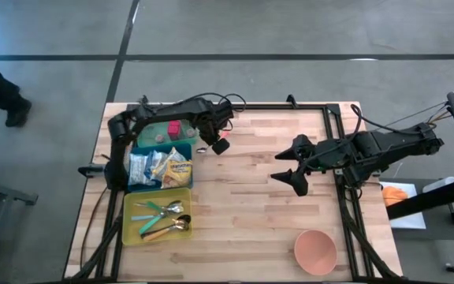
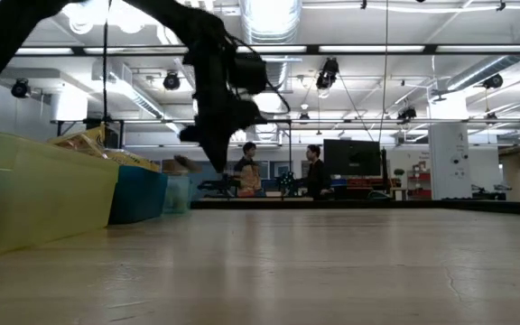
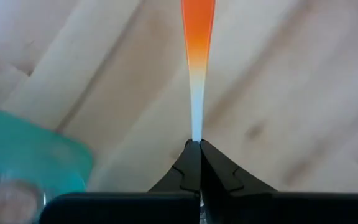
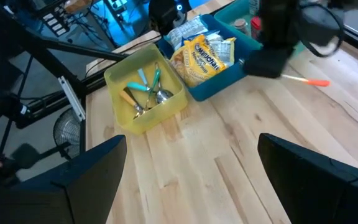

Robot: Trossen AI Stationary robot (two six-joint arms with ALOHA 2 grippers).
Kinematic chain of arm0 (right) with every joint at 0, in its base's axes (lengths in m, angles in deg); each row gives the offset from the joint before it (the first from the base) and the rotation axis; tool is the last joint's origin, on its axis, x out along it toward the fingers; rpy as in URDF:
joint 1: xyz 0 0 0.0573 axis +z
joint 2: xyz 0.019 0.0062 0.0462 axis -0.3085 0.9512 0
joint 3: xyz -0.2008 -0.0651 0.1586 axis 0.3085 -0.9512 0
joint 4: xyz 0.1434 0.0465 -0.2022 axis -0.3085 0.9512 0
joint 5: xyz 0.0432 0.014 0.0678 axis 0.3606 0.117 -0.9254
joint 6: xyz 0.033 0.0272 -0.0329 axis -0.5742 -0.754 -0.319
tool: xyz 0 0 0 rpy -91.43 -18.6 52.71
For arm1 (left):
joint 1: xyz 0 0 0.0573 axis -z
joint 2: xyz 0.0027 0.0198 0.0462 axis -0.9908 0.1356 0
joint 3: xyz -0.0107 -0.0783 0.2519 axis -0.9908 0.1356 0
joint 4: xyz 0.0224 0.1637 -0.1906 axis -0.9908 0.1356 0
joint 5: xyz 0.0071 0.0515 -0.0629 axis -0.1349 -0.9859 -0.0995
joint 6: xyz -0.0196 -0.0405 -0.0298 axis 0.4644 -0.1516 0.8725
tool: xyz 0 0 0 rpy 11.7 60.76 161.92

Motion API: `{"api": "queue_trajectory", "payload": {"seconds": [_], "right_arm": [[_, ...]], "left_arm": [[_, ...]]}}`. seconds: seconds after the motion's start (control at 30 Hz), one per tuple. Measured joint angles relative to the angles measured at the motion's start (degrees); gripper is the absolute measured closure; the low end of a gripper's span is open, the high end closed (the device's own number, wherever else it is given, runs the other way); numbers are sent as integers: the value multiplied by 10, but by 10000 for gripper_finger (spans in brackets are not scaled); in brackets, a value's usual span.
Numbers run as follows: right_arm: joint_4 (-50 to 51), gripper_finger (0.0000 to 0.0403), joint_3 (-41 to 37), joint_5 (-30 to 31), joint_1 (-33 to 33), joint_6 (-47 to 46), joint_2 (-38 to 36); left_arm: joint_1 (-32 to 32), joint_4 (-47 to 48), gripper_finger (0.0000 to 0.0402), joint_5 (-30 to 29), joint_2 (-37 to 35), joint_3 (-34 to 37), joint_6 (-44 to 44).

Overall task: Pick & Place Food Item
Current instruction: Put the orange and white spoon into the yellow bin

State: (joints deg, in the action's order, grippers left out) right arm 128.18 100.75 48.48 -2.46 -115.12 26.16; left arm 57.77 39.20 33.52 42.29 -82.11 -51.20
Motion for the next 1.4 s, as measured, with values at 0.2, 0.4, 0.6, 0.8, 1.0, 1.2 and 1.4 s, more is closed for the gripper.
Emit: {"api": "queue_trajectory", "payload": {"seconds": [0.2, 0.4, 0.6, 0.8, 1.0, 1.2, 1.4], "right_arm": [[1, 44, 0, -27, 0, 1, 0], [4, 44, 0, -40, 0, 1, 0], [11, 44, 0, -44, 0, 0, -1], [17, 44, 0, -44, 0, -1, -1], [16, 44, 0, -43, 0, -4, -1], [16, 44, 0, -43, 0, -10, -1], [16, 44, 0, -43, 0, -13, -1]], "left_arm": [[42, 48, 401, 21, -79, 0, -20], [92, 123, 401, 29, -156, 5, -21], [162, 178, 401, 32, -222, 51, -6], [231, 174, 401, 47, -294, 134, 109], [287, 169, 401, 47, -381, 212, 327], [358, 159, 401, 33, -455, 262, 565], [451, 140, 401, 19, -476, 295, 800]]}}
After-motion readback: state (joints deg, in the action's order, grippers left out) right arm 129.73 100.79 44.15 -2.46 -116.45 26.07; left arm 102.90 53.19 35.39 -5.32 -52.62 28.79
